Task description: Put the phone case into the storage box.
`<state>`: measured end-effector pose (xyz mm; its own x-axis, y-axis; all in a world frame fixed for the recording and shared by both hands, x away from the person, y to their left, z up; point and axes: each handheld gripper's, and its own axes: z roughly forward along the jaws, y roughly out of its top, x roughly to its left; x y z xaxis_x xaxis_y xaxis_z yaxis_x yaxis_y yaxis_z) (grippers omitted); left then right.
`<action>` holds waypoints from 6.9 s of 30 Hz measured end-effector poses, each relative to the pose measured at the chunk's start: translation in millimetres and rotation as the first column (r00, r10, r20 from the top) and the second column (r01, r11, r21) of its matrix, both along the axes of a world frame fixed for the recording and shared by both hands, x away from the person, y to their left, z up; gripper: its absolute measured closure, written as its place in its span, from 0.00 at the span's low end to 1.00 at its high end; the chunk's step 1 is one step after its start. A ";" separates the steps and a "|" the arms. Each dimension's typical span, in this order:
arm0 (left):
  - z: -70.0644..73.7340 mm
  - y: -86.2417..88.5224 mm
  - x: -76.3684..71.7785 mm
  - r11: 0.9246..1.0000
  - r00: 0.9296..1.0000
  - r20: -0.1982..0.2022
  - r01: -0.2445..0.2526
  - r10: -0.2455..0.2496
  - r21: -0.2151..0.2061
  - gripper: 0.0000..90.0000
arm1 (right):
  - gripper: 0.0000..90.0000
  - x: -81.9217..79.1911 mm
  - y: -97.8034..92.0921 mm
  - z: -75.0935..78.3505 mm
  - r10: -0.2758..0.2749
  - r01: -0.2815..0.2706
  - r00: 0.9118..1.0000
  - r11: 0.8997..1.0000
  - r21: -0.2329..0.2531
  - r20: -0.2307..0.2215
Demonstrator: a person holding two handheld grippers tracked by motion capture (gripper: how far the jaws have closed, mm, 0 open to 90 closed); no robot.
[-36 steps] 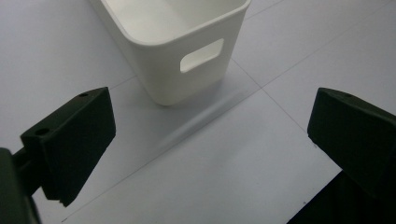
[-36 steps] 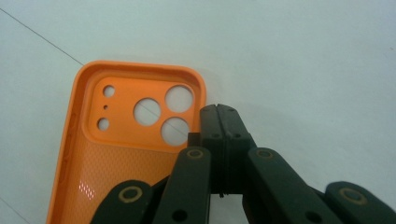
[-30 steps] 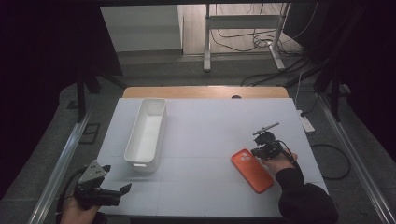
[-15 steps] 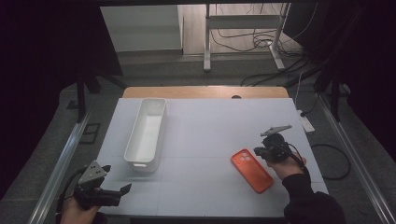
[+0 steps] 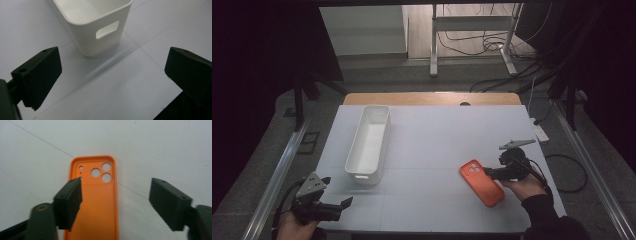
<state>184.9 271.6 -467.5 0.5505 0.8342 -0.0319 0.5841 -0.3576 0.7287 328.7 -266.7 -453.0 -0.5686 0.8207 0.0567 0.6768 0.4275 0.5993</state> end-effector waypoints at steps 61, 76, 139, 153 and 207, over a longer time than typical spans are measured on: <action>-0.2 -0.9 0.4 1.000 1.000 -0.003 0.003 -0.003 0.001 0.02 | 0.10 0.5 -4.7 -55.1 0.023 -0.044 0.991 0.986 -0.160 -0.130; -0.3 -1.8 0.2 1.000 1.000 -0.001 0.006 -0.006 0.010 0.02 | 0.84 4.7 -9.7 -42.4 0.051 -0.071 0.975 0.994 -0.085 -0.216; 1.1 9.4 10.4 0.987 0.998 -0.058 -0.027 0.018 -0.160 0.00 | 0.98 -9.0 1.0 9.0 0.069 -0.073 0.996 0.995 0.074 0.052; 14.1 -2.7 21.8 0.978 0.999 -0.037 0.025 -0.034 -0.209 0.00 | 0.98 -8.6 7.0 19.7 0.057 -0.070 0.994 0.988 0.135 0.098; 33.3 -85.1 96.0 0.914 0.972 -0.047 0.200 -0.230 -0.352 0.00 | 0.98 -14.6 45.1 38.5 0.107 -0.143 0.973 0.975 0.168 0.204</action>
<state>281.0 186.5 -434.2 0.6978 0.6254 -0.3493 0.5866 -0.2190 0.7797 314.1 -221.6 -414.5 -0.6806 0.7286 0.0769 0.4892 0.3739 0.7880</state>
